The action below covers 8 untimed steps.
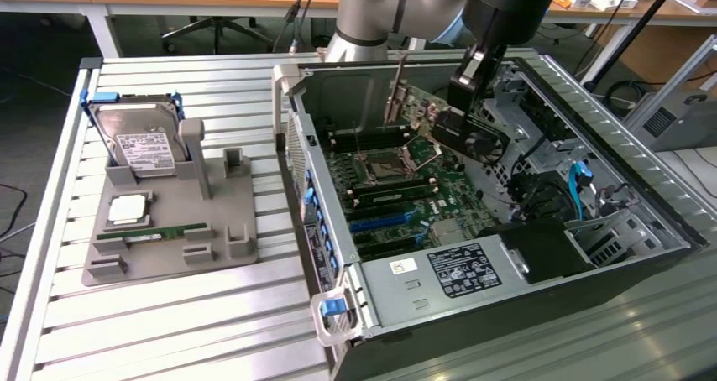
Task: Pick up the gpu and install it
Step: 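Insert the gpu into the slot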
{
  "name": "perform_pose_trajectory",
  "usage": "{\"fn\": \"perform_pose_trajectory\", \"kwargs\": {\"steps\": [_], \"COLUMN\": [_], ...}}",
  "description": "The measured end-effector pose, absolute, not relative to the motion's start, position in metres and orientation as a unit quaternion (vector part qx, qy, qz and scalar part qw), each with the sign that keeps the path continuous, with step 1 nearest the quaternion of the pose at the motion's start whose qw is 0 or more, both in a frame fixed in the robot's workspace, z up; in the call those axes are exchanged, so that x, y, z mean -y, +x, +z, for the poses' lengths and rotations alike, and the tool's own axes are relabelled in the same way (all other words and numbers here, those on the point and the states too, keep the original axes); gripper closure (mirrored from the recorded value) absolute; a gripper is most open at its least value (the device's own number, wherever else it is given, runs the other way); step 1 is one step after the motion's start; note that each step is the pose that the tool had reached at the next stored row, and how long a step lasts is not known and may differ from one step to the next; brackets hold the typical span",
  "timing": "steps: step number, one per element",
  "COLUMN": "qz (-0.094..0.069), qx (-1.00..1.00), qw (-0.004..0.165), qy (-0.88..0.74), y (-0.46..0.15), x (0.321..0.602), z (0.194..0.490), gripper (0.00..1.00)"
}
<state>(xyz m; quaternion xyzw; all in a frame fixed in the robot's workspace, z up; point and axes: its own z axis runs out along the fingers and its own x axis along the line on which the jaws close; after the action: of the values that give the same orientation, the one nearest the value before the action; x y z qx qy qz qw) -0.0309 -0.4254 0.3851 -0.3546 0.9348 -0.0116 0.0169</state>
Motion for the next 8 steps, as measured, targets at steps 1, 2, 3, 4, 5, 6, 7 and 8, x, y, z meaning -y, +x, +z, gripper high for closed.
{"fn": "perform_pose_trajectory", "kwargs": {"steps": [1,2,3,4,5,6,7,8], "qz": [-0.012,-0.011,-0.011,-0.011,-0.011,-0.011,-0.010,-0.010], "qx": [-0.933,-0.932,-0.931,-0.929,-0.927,-0.916,-0.903,-0.892], "qw": [0.017,0.017,0.017,0.017,0.017,0.018,0.018,0.018], "qy": [-0.358,-0.361,-0.365,-0.370,-0.374,-0.401,-0.428,-0.452], "y": [-0.0309,-0.0309,-0.0309,-0.0309,-0.0309,-0.0309,-0.0309,-0.0309], "x": [0.4254,0.4254,0.4254,0.4254,0.4254,0.4254,0.4254,0.4255], "z": [0.3851,0.3850,0.3850,0.3850,0.3849,0.3847,0.3846,0.3845], "gripper": [0.73,0.73,0.73,0.73,0.73,0.73,0.73,0.73]}}
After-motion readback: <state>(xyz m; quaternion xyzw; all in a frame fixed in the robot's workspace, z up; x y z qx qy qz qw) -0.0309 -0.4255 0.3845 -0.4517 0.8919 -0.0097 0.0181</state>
